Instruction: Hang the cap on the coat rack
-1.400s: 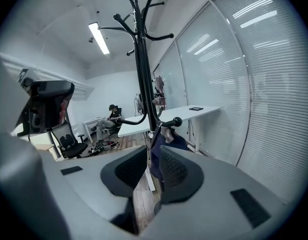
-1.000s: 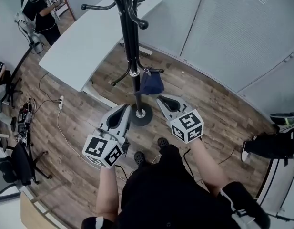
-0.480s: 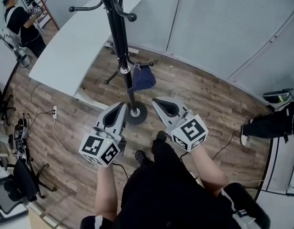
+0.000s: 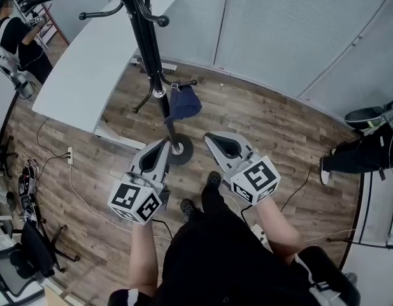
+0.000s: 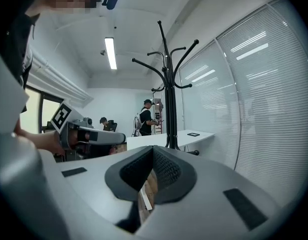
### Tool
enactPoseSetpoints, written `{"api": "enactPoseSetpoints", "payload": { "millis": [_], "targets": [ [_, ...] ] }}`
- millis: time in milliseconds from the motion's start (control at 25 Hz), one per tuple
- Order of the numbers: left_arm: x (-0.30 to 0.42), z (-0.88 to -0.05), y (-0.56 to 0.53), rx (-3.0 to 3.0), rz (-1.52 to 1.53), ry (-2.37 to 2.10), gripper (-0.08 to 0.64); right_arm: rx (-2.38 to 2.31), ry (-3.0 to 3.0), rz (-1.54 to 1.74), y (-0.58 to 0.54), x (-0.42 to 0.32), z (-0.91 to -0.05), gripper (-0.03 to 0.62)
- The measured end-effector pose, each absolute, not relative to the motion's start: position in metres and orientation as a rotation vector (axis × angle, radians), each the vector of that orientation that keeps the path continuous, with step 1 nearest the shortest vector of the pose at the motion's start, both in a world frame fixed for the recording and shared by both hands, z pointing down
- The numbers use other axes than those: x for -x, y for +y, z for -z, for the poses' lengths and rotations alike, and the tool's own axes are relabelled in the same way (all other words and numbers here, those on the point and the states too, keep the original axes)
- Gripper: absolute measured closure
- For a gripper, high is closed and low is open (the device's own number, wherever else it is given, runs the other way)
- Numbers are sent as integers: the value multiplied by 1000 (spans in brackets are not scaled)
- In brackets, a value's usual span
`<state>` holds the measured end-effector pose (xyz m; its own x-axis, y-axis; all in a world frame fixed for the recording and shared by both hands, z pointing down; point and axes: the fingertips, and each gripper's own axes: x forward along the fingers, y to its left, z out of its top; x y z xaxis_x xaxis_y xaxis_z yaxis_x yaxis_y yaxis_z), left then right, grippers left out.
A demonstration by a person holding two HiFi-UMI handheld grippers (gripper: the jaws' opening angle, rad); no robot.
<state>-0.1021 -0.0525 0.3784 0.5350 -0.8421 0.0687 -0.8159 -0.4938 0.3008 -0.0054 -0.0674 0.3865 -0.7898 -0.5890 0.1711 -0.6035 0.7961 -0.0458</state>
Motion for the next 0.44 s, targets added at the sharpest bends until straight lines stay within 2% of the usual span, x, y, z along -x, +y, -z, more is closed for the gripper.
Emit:
{"api": "enactPoseSetpoints", "payload": {
  "millis": [440],
  "targets": [
    [109,-380,-49,-2477,106,-1390,545,-960,-2844,-165,-66,7,-387,561]
  ]
}}
